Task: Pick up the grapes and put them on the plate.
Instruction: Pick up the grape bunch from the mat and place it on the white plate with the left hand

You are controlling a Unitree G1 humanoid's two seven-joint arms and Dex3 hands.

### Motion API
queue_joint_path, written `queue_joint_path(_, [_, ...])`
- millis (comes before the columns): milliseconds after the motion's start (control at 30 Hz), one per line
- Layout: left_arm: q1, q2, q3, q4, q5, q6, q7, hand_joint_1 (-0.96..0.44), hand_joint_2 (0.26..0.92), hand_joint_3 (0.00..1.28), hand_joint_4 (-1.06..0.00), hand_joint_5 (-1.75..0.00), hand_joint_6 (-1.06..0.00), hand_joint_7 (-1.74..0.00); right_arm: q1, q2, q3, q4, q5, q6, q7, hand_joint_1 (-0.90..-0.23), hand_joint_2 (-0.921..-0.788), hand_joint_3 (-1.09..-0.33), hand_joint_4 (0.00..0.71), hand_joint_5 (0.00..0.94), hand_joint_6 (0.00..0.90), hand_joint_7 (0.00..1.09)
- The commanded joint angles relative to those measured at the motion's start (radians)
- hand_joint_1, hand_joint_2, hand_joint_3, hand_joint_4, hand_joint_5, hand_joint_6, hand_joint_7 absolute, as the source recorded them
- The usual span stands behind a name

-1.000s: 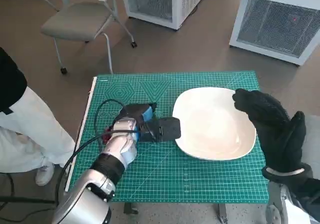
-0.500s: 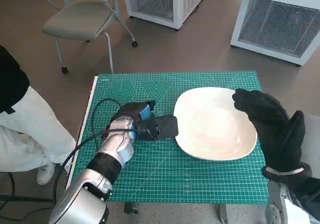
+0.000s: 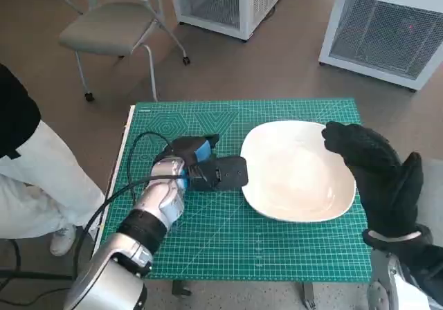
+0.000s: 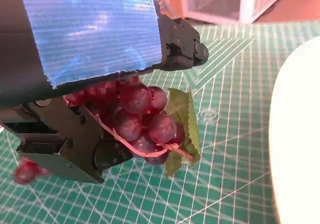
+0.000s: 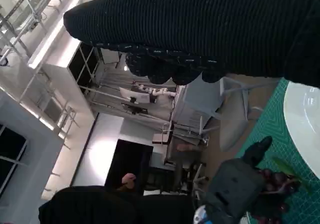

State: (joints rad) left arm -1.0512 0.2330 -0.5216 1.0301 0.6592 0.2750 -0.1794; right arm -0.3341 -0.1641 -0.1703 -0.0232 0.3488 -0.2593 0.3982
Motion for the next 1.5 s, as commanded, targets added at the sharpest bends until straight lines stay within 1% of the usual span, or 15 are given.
queue_joint_path(33, [-0.007,0.023,-0.003,-0.061,0.011,0.027,-0.042,0.39,0.588,0.88,-0.47,-1.65,-0.54,-0.13,0.008,-0.007,-0.001,0.015,-0.002,0.004,0.0,-0.498,-0.921,-0.594,0.339,0.624,0.128,0.97])
queue_joint_path(133, [-0.008,0.035,-0.002,-0.124,0.018,0.058,-0.068,0.4,0.578,0.84,-0.54,-1.56,-0.65,-0.2,0.004,-0.008,-0.003,0.02,0.0,0.003,0.001,-0.497,-0.921,-0.594,0.339,0.624,0.129,0.97])
queue_joint_path(267, [0.002,0.056,0.001,-0.224,0.027,0.095,-0.1,0.4,0.595,0.76,-0.59,-1.49,-0.69,-0.29,0.0,-0.009,-0.006,0.023,0.002,0.002,0.001,-0.496,-0.921,-0.593,0.34,0.623,0.13,0.97])
queue_joint_path(300, [0.007,0.063,0.002,-0.255,0.03,0.103,-0.109,0.38,0.611,0.72,-0.59,-1.47,-0.69,-0.37,0.0,-0.009,-0.006,0.022,0.003,0.002,0.001,-0.496,-0.921,-0.593,0.34,0.622,0.13,0.97])
queue_joint_path(333, [0.012,0.07,0.003,-0.284,0.032,0.111,-0.116,0.33,0.639,0.67,-0.59,-1.45,-0.67,-0.51,-0.001,-0.009,-0.006,0.021,0.003,0.003,0.001,-0.495,-0.921,-0.592,0.341,0.622,0.13,0.97])
queue_joint_path(433, [0.029,0.087,0.01,-0.362,0.035,0.128,-0.132,0.12,0.746,0.5,-0.54,-1.4,-0.57,-1.04,-0.001,-0.008,-0.006,0.019,0.003,0.004,0.0,-0.493,-0.921,-0.593,0.341,0.62,0.131,0.96])
queue_joint_path(467, [0.034,0.094,0.013,-0.393,0.036,0.133,-0.138,0.08,0.767,0.46,-0.53,-1.39,-0.55,-1.14,-0.001,-0.008,-0.007,0.018,0.003,0.004,-0.001,-0.493,-0.921,-0.593,0.341,0.619,0.131,0.96])
queue_joint_path(500, [0.04,0.101,0.016,-0.424,0.037,0.138,-0.144,0.06,0.779,0.44,-0.53,-1.4,-0.55,-1.17,-0.001,-0.007,-0.006,0.017,0.003,0.005,-0.002,-0.493,-0.921,-0.593,0.342,0.619,0.132,0.96])
queue_joint_path(600, [0.055,0.12,0.027,-0.52,0.044,0.153,-0.164,0.02,0.799,0.41,-0.5,-1.5,-0.58,-1.12,-0.001,-0.005,-0.006,0.013,0.003,0.006,-0.004,-0.495,-0.921,-0.592,0.343,0.617,0.133,0.96])
queue_joint_path(700, [0.068,0.133,0.039,-0.598,0.049,0.167,-0.179,0.01,0.792,0.4,-0.52,-1.53,-0.62,-1.04,-0.001,-0.004,-0.004,0.012,0.002,0.005,-0.006,-0.497,-0.921,-0.591,0.344,0.616,0.134,0.96])
queue_joint_path(800, [0.078,0.143,0.05,-0.668,0.055,0.177,-0.193,0.01,0.78,0.38,-0.58,-1.48,-0.66,-0.99,-0.002,-0.002,-0.004,0.014,0.001,0.002,-0.006,-0.498,-0.921,-0.591,0.345,0.615,0.135,0.96])
queue_joint_path(900, [0.086,0.152,0.06,-0.728,0.061,0.187,-0.207,0.0,0.789,0.32,-0.64,-1.41,-0.69,-0.95,-0.002,-0.002,-0.004,0.015,0.001,-0.001,-0.005,-0.498,-0.921,-0.59,0.346,0.613,0.136,0.96])
queue_joint_path(1133, [0.109,0.176,0.078,-0.833,0.071,0.182,-0.213,0.0,0.843,0.17,-0.73,-1.28,-0.71,-0.93,-0.002,-0.002,-0.003,0.016,-0.003,-0.006,-0.007,-0.498,-0.921,-0.59,0.348,0.611,0.138,0.96])
queue_joint_path(1233, [0.123,0.186,0.086,-0.866,0.073,0.166,-0.205,0.0,0.856,0.14,-0.75,-1.26,-0.71,-0.93,-0.001,-0.002,-0.003,0.016,-0.005,-0.007,-0.008,-0.498,-0.921,-0.589,0.349,0.61,0.138,0.95])
queue_joint_path(1500, [0.148,0.191,0.103,-0.894,0.077,0.12,-0.187,0.0,0.88,0.1,-0.74,-1.28,-0.71,-0.92,0.002,0.0,-0.001,0.014,-0.004,-0.007,-0.01,-0.498,-0.921,-0.589,0.35,0.607,0.14,0.95])
